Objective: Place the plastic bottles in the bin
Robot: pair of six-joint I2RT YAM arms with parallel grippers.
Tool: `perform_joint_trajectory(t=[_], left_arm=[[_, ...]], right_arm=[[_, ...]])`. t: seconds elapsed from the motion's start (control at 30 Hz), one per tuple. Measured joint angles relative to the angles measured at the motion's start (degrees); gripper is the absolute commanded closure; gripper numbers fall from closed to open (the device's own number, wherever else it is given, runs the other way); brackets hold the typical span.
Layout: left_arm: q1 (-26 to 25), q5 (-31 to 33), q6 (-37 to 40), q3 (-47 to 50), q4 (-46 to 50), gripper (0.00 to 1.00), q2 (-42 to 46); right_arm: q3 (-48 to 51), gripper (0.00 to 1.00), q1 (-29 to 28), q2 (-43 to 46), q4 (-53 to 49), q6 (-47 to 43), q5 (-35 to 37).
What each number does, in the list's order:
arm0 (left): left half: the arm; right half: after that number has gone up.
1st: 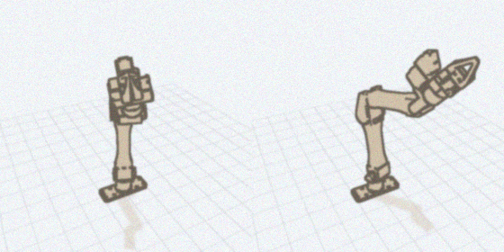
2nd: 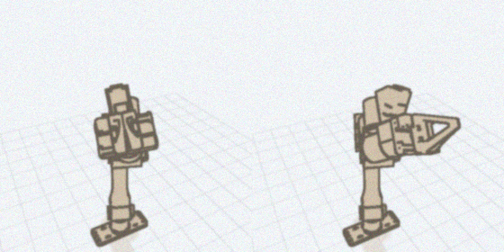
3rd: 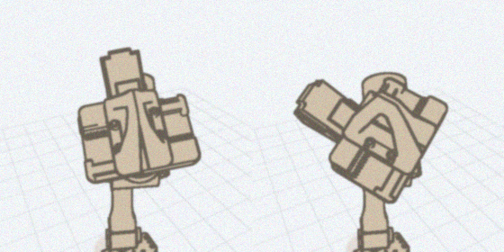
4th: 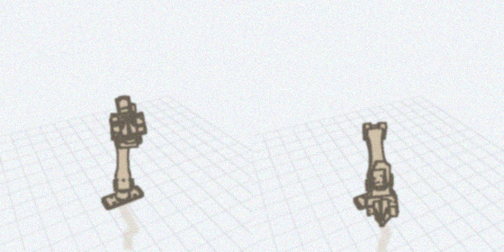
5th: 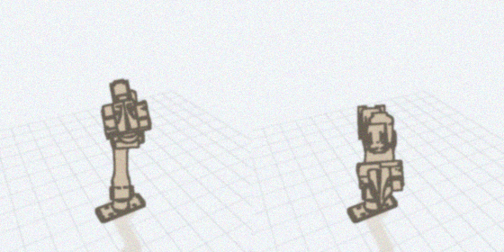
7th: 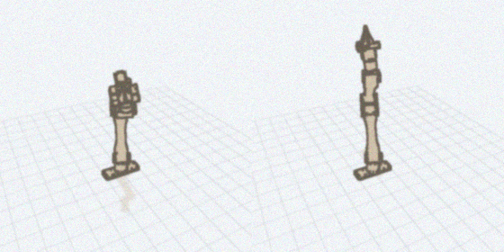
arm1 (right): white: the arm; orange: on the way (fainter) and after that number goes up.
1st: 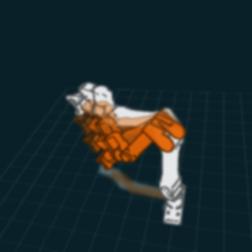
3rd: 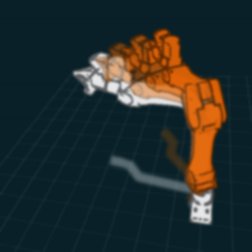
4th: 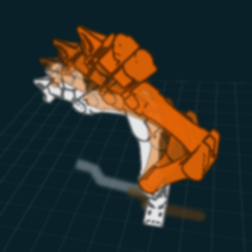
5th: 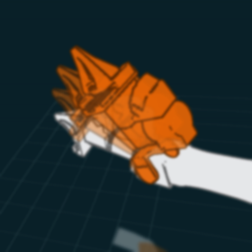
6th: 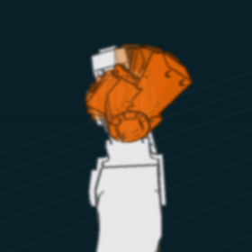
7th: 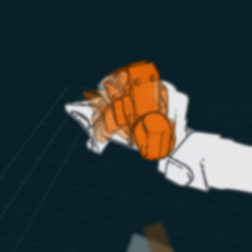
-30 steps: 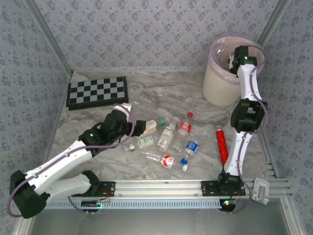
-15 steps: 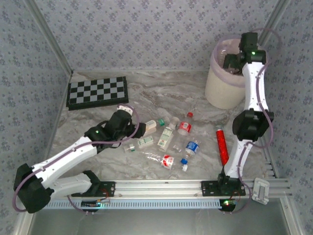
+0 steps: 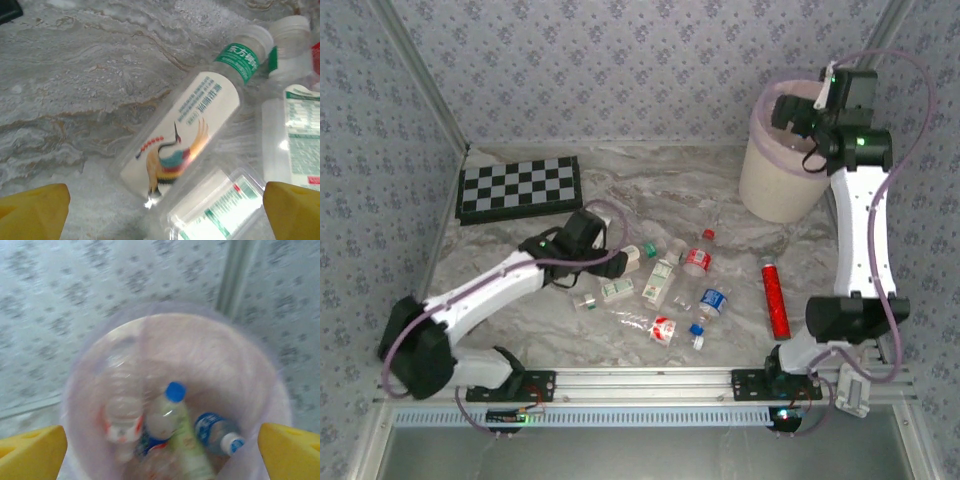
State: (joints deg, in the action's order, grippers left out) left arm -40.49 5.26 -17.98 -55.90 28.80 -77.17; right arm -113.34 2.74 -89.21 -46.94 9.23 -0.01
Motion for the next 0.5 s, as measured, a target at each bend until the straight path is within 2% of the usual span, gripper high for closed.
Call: perform_joint_trajectory(t=[0.13, 0.23, 0.5], left_arm=[[2.89, -3.39, 6.03, -5.07, 1.33, 0.01, -7.93], [3.28, -5.4, 10.23, -8.22, 2.8, 0.01, -12.5], [3.76, -7.26, 17.84, -15.85, 6.27, 0.06, -24.3]], right_arm=[[9.46, 0.0, -0.04, 7.28, 1.51, 2.08, -11.43], [15.8, 0.0, -0.07, 12.24, 2.16, 3.02, -16.17], [27.45, 0.0, -0.04, 20.92, 1.9, 3.45, -19.52]])
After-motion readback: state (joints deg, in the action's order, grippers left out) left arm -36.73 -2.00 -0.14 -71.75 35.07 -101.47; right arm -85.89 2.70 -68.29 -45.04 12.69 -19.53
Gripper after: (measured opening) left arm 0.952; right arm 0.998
